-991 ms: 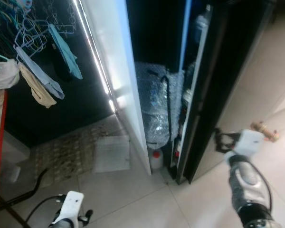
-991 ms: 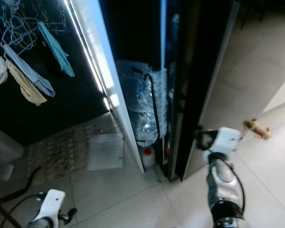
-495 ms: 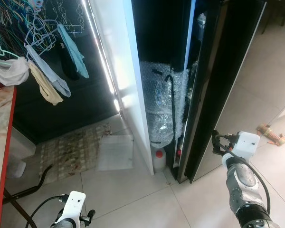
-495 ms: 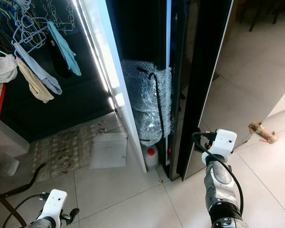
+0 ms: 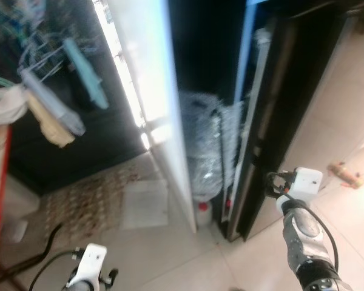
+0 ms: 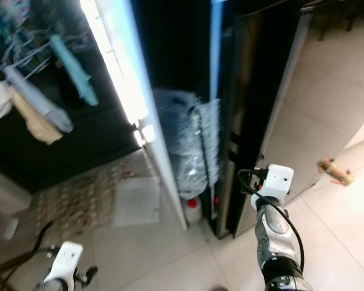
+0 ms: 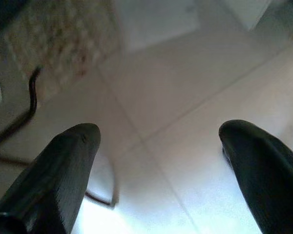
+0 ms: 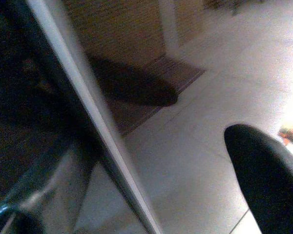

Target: Restocking fridge

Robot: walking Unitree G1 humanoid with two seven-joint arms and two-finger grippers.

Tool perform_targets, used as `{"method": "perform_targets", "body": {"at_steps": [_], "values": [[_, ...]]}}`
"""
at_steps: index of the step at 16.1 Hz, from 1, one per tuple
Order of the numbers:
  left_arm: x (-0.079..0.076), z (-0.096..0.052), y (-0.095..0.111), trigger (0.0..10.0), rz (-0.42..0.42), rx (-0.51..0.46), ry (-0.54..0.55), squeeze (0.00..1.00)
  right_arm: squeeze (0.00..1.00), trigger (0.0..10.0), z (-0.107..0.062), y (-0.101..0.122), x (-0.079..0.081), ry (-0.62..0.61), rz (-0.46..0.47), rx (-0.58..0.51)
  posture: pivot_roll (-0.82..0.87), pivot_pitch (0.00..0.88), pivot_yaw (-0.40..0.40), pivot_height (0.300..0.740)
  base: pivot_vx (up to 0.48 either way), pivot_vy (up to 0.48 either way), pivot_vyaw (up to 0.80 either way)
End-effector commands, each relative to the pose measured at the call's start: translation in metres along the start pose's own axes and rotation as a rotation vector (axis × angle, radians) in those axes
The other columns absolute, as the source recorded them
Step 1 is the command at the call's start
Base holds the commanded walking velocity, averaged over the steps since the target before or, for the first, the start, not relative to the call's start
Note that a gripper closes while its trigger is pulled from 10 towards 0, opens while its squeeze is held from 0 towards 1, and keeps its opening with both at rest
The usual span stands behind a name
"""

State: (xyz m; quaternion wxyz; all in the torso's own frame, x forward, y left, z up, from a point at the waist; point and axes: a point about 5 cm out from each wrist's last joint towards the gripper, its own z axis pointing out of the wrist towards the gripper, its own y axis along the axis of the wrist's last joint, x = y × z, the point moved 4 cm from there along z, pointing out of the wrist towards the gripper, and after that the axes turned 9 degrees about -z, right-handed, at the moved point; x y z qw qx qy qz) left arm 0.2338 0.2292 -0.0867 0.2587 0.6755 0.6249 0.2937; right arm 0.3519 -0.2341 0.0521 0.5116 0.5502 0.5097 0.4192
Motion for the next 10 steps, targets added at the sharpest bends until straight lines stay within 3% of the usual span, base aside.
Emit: {"method": "perform_targets", "body": {"at_steps": [1,2,10], "values": [[0.0011,-0.0030,-0.0125,10.0,-0.005,0.041,0.005,0.00,0.00,10.0,0.0003,0.0006,-0.0049,-0.025,0.006,-0.001,-0.19,0.088,0.144,0.740,0.341,0.000,0.00],[0.0011,-0.0030,-0.0125,10.0,-0.005,0.041,0.005,0.00,0.00,10.0,0.0002,0.0004,-0.0049,-0.026,0.006,-0.001,-0.19,0.088,0.144,0.740,0.337,0.000,0.00],[0.0020,-0.0033,-0.0113,10.0,-0.005,0.033,-0.005,0.00,0.00,10.0,-0.0071,-0.0071,-0.0021,-0.033,0.013,-0.004,-0.19,0.102,0.158,0.740,0.000,0.000,0.00]]}}
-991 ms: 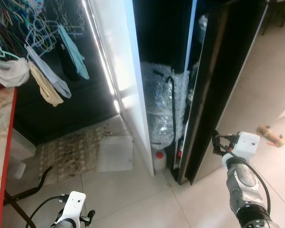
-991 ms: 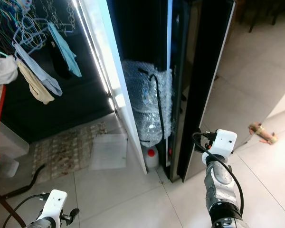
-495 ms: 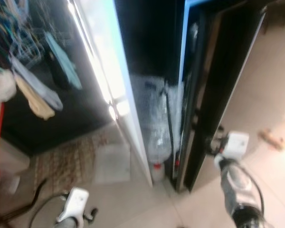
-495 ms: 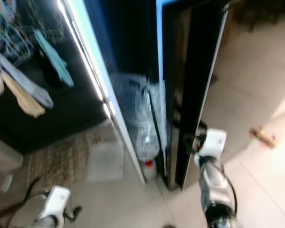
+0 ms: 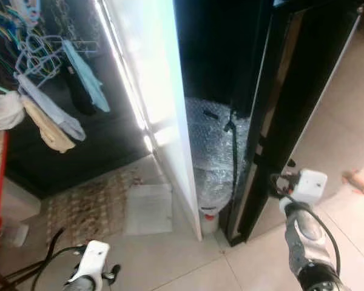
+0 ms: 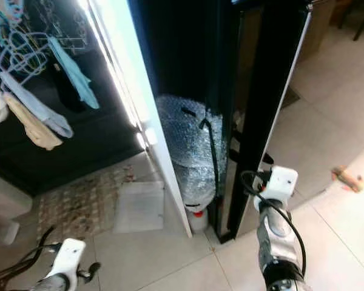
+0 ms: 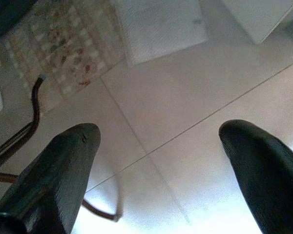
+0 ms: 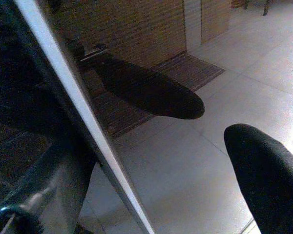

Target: Restocking fridge

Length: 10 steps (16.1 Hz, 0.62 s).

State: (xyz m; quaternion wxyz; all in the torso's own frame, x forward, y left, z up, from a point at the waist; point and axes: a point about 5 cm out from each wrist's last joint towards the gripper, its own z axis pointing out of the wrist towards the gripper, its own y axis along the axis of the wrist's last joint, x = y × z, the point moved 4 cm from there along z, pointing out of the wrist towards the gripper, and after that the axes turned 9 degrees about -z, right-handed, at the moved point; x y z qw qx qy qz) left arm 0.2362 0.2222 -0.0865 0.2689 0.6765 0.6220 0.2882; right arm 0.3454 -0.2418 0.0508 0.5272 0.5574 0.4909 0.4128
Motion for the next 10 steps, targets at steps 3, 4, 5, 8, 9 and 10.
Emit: {"method": "perform_targets", "body": {"at_steps": [3,4,5,8,9,10], "values": [[0.0097,-0.0053,-0.0134,10.0,0.006,0.042,0.017,0.00,0.00,10.0,-0.0036,-0.0070,0.0055,0.009,0.006,0.021,-0.19,0.104,0.164,0.740,0.000,0.000,0.00],[0.0100,-0.0053,-0.0133,10.0,0.009,0.043,0.016,0.00,0.00,10.0,-0.0036,-0.0070,0.0054,0.007,0.007,0.020,-0.19,0.103,0.165,0.740,0.000,0.000,0.00],[0.0100,-0.0052,-0.0133,10.0,0.009,0.042,0.016,0.00,0.00,10.0,-0.0036,-0.0069,0.0054,0.007,0.008,0.020,-0.19,0.103,0.165,0.740,0.000,0.000,0.00],[0.0095,-0.0051,-0.0133,10.0,0.009,0.044,0.015,0.00,0.00,10.0,-0.0010,-0.0048,0.0089,0.020,0.009,0.020,-0.18,0.101,0.164,0.740,0.000,0.000,0.00],[0.0091,-0.0050,-0.0134,10.0,0.008,0.045,0.015,0.00,0.00,10.0,-0.0002,-0.0039,0.0102,0.024,0.009,0.019,-0.18,0.100,0.162,0.740,0.000,0.000,0.00],[0.0087,-0.0050,-0.0136,10.0,0.007,0.045,0.015,0.00,0.00,10.0,0.0000,-0.0037,0.0105,0.026,0.007,0.019,-0.18,0.098,0.159,0.740,0.000,0.000,0.00]]}}
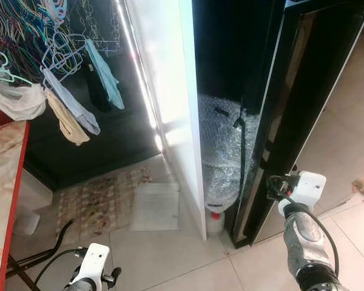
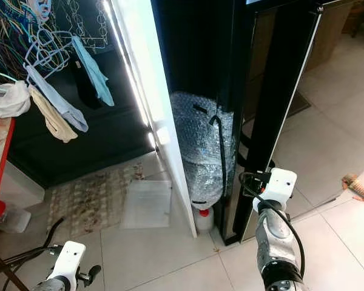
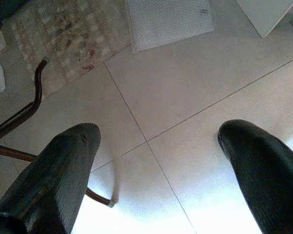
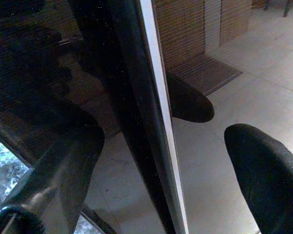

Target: Restocking fridge

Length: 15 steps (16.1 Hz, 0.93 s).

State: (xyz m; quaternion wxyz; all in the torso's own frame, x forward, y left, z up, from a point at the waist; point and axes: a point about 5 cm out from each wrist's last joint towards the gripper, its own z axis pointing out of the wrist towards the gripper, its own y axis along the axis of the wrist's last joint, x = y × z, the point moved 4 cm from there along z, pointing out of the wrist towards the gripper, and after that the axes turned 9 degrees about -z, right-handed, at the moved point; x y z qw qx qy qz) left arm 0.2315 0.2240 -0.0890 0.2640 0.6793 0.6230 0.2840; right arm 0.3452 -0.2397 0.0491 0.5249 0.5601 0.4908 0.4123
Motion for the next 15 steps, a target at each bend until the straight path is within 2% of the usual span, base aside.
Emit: {"method": "perform_targets", "body": {"at_steps": [1,5,9,10,12,13,14,15], "values": [[0.007,-0.003,-0.009,10.0,0.002,0.031,0.014,0.00,0.00,10.0,0.000,-0.002,0.008,0.026,0.001,0.013,-0.19,0.097,0.158,0.740,0.000,0.000,0.00],[0.006,-0.003,-0.009,10.0,-0.001,0.032,0.011,0.00,0.00,10.0,-0.002,-0.003,0.003,0.011,-0.023,0.011,-0.19,0.099,0.154,0.740,0.000,0.000,0.00],[0.005,-0.003,-0.009,10.0,-0.005,0.033,0.009,0.00,0.00,10.0,-0.014,0.001,-0.016,-0.096,-0.051,-0.061,-0.19,0.096,0.146,0.740,0.000,0.000,0.00],[0.005,-0.003,-0.010,10.0,-0.006,0.033,0.009,0.00,0.00,10.0,-0.022,0.004,-0.026,-0.157,-0.070,-0.096,-0.20,0.097,0.143,0.740,0.000,0.000,0.00],[0.005,-0.003,-0.010,10.0,-0.006,0.036,0.008,0.00,0.00,10.0,-0.053,0.001,-0.049,-0.303,-0.178,-0.138,-0.20,0.097,0.141,0.740,0.000,0.000,0.00],[0.005,-0.003,-0.010,10.0,-0.006,0.036,0.007,0.00,0.00,10.0,-0.060,-0.003,-0.054,-0.339,-0.180,-0.129,-0.20,0.097,0.141,0.740,0.000,0.000,0.00],[0.004,-0.003,-0.011,10.0,-0.004,0.037,0.003,0.00,0.00,10.0,-0.084,-0.029,-0.069,-0.441,-0.199,-0.036,-0.21,0.092,0.138,0.740,0.000,0.000,0.00],[0.004,-0.003,-0.011,10.0,-0.003,0.037,0.001,0.00,0.00,10.0,-0.096,-0.049,-0.074,-0.476,-0.182,0.039,-0.21,0.088,0.136,0.740,0.000,0.000,0.00]]}}
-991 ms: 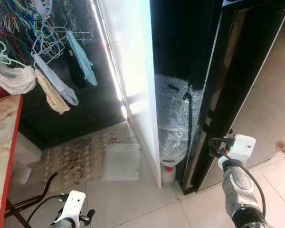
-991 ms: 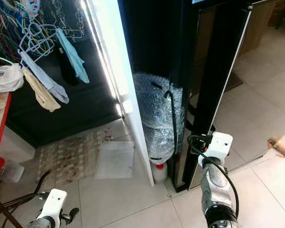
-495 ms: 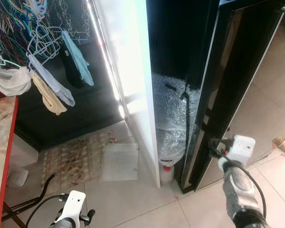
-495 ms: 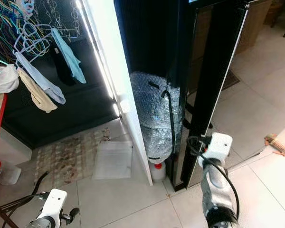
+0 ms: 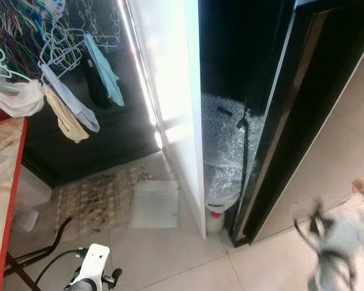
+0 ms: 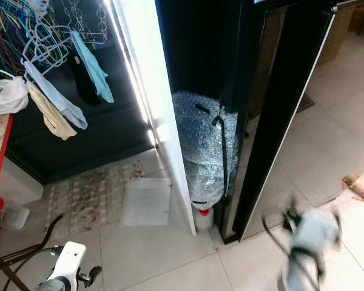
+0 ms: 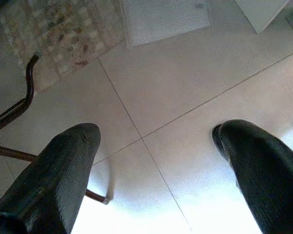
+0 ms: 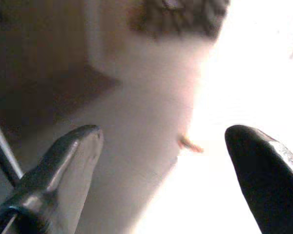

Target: Restocking fridge

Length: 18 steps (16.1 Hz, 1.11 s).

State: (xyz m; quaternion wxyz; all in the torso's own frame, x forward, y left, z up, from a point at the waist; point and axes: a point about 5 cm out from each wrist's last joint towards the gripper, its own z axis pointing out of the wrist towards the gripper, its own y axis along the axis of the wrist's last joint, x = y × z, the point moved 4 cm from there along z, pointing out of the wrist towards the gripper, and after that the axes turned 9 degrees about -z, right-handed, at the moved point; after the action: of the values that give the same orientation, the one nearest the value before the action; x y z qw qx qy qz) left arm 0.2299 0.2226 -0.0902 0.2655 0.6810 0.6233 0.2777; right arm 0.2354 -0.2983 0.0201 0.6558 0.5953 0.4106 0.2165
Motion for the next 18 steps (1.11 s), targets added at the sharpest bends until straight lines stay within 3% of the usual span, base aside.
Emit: {"method": "perform_targets", "body": {"at_steps": [1,3,4,7,9,10,11,16,18], "values": [[0.005,-0.003,-0.009,10.0,-0.001,0.030,0.012,0.00,0.00,10.0,-0.009,-0.020,-0.001,-0.012,-0.011,0.084,-0.21,0.088,0.136,0.740,0.000,0.000,0.00],[0.004,-0.003,-0.008,10.0,-0.002,0.029,0.011,0.00,0.00,10.0,-0.021,-0.057,0.001,0.015,-0.055,0.233,-0.21,0.082,0.134,0.740,0.000,0.000,0.00],[0.004,-0.002,-0.009,10.0,-0.002,0.031,0.012,0.00,0.00,10.0,-0.033,-0.082,0.015,0.119,-0.059,0.365,-0.21,0.069,0.131,0.740,0.000,0.000,0.00],[0.004,-0.002,-0.009,10.0,-0.004,0.034,0.015,0.00,0.00,10.0,-0.063,-0.112,0.044,0.348,-0.129,0.541,-0.21,0.063,0.132,0.740,0.000,0.000,0.00],[0.004,-0.002,-0.010,10.0,-0.009,0.039,0.018,0.00,0.00,10.0,-0.109,-0.147,0.057,0.554,-0.258,0.778,-0.21,0.054,0.130,0.740,0.000,0.000,0.00],[0.004,-0.002,-0.010,10.0,-0.010,0.039,0.018,0.00,0.00,10.0,-0.115,-0.151,0.056,0.571,-0.271,0.804,-0.20,0.053,0.129,0.740,0.000,0.000,0.00],[0.004,-0.003,-0.011,10.0,-0.012,0.040,0.023,0.00,0.00,10.0,-0.122,-0.154,0.060,0.659,-0.360,0.812,-0.19,0.060,0.125,0.740,0.000,0.000,0.00],[0.008,-0.003,-0.012,10.0,-0.017,0.049,0.037,0.00,0.00,10.0,-0.121,-0.150,0.072,0.685,-0.302,0.818,-0.19,0.079,0.128,0.740,0.000,0.000,0.00],[0.006,-0.004,-0.017,10.0,-0.079,0.054,0.057,0.00,0.00,10.0,-0.114,-0.148,0.068,0.692,-0.331,0.794,-0.20,0.087,0.096,0.740,0.000,0.000,0.00]]}}
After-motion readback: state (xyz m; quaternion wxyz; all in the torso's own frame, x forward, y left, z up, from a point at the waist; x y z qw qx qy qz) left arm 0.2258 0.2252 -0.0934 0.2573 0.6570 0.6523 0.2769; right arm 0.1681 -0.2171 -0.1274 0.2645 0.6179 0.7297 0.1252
